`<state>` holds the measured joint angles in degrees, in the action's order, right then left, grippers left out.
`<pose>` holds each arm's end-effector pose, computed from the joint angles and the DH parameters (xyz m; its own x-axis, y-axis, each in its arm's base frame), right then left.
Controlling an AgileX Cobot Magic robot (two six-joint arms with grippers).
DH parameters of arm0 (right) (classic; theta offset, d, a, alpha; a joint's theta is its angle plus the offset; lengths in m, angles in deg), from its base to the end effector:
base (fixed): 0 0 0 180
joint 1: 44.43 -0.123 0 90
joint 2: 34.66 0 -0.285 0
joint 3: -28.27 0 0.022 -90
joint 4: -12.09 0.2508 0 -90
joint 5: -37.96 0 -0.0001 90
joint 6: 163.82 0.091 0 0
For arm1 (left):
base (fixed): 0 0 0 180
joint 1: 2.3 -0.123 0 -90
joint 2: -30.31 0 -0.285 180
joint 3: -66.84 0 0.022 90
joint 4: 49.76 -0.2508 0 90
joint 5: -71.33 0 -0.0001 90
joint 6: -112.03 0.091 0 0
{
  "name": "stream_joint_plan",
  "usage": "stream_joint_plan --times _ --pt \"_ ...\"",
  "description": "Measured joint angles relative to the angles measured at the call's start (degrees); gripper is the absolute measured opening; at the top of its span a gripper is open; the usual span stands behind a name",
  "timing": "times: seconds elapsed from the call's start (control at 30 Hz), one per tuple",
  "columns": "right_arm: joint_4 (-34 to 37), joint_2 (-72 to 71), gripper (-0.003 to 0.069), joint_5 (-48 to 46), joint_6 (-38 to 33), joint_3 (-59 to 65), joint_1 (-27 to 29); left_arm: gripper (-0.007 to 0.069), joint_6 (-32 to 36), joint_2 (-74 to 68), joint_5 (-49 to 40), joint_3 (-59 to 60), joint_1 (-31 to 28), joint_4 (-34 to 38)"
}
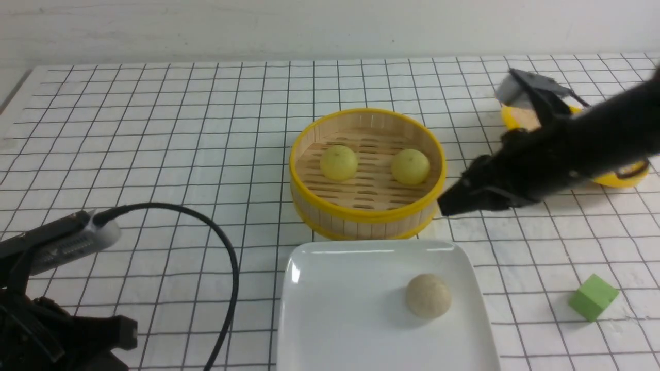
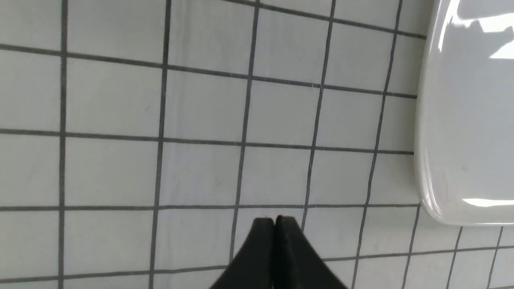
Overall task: Put the steamed buns into the plate on the white-black tablecloth.
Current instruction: 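Reach toward a bun in the bamboo steamer with the right gripper, then move the steamed bun from the bamboo steamer onto the white plate with the right gripper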
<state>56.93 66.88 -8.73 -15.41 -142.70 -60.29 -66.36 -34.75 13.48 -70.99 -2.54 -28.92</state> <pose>0.3156 0.1383 0.2688 -0.8342 -0.1948 -0.5159 -0.4607 0.7604 0.4577 0.1508 -0.0268 0.2450 -0.9579 -0.1670 -0.2337 -0.0824 0.9392 -0.3334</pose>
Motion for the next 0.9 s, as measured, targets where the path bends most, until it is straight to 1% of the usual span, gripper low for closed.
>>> stream_joint_plan --times 0.07,0.1,0.13,0.27,0.3,0.33,0.4,0.47,0.53,0.6,0.63,0.7,0.73,0.77,0.8,0.83,0.9 --pt "-8.13 6.35 0.0239 0.32 6.53 -8.52 -2.33 0.0041 0.00 0.00 0.00 -0.05 0.00 -0.05" --pt "-8.75 7.26 0.0244 0.44 7.04 -9.75 -2.46 0.0041 0.00 0.00 0.00 -0.05 0.00 -0.05" --pt "-12.95 10.34 0.0272 1.07 11.32 -14.08 -3.41 0.0053 0.00 0.00 0.00 -0.05 0.00 0.01" --pt "-24.38 19.03 0.0335 2.10 20.38 -25.07 -4.90 0.0082 0.00 0.00 0.00 -0.05 0.00 0.01" --pt "-24.90 19.51 0.0337 2.31 20.78 -26.09 -4.90 0.0083 0.00 0.00 0.00 -0.05 0.00 0.01" --pt "-28.72 23.67 0.0348 3.08 23.87 -29.67 -5.08 0.0094 0.00 0.00 0.00 -0.05 0.00 0.04" --pt "-31.12 27.03 0.0350 3.60 25.94 -32.39 -5.12 0.0098 0.00 0.00 0.11 -0.05 0.00 0.04" --pt "-35.03 31.00 0.0345 3.96 28.18 -34.99 -5.12 0.0102 0.00 0.00 0.24 -0.05 0.00 0.04" --pt "-35.80 32.01 0.0335 4.56 29.30 -35.59 -5.12 0.0105 0.00 0.00 0.24 -0.05 0.00 0.04" --pt "-37.32 32.74 0.0274 5.06 30.45 -36.47 -5.19 0.0108 0.00 0.00 0.76 -0.05 0.00 0.04" --pt "-37.47 32.74 0.0258 5.06 30.50 -36.45 -5.19 0.0108 0.00 0.00 0.82 -0.05 0.00 0.04" --pt "-37.75 32.53 0.0189 4.36 30.62 -36.60 -5.19 0.0108 0.00 0.00 1.50 -0.05 0.00 0.04" --pt "-37.75 31.79 0.0083 2.91 30.62 -36.60 -5.26 0.0108 0.00 0.00 2.02 -0.05 0.00 0.04" --pt "-37.75 30.97 0.0045 1.98 30.62 -36.60 -5.41 0.0108 0.00 0.00 2.20 -0.05 0.00 0.04" --pt "-37.75 30.76 0.0032 1.71 30.62 -36.60 -5.57 0.0108 0.00 0.00 2.25 -0.05 0.00 0.04" --pt "-37.75 28.62 0.0010 -0.46 30.62 -36.35 -6.21 0.0109 0.00 0.00 2.56 -0.05 0.00 0.04" --pt "-37.75 26.09 0.0010 -3.19 30.62 -36.10 -6.98 0.0111 0.00 0.00 2.62 -0.05 0.00 0.04"
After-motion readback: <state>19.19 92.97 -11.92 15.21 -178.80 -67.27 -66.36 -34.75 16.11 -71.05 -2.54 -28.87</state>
